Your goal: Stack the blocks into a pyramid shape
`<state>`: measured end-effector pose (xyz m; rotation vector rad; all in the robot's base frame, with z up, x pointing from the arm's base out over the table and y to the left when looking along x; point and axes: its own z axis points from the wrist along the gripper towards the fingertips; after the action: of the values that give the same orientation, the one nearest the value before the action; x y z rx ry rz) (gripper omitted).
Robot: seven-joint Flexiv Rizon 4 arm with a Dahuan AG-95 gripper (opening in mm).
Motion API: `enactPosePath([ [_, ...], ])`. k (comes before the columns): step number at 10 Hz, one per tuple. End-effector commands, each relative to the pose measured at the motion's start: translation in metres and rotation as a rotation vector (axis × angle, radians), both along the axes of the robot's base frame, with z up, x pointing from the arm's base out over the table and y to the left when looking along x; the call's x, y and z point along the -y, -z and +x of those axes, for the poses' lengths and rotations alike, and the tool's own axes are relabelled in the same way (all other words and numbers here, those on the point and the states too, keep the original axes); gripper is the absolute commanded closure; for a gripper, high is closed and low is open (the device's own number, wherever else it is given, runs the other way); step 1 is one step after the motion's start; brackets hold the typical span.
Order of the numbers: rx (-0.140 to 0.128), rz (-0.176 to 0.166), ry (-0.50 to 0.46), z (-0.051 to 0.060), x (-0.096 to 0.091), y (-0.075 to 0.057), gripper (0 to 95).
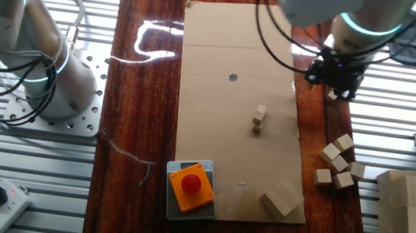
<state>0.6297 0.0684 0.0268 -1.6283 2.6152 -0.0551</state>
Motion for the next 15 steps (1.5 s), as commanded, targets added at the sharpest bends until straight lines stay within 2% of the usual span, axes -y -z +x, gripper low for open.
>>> enactPosePath([
  [1,-0.041,-0.019,-0.024,-0.0017,0.0009,-0.0035,38.0],
  [6,-0.061,-0.038,-0.060,-0.0017,0.0009,-0.0035,38.0],
  [9,-0.083,-0.049,-0.082,-0.0017,0.0009,-0.0035,38.0],
  [12,-0.084,-0.056,-0.059,-0.0017,0.0009,-0.0035,38.0],
  [14,-0.082,-0.073,-0.060,-0.0017,0.0009,-0.0035,38.0],
  [15,-0.082,-0.075,-0.066,0.0025,-0.0002,-0.0040,38.0],
])
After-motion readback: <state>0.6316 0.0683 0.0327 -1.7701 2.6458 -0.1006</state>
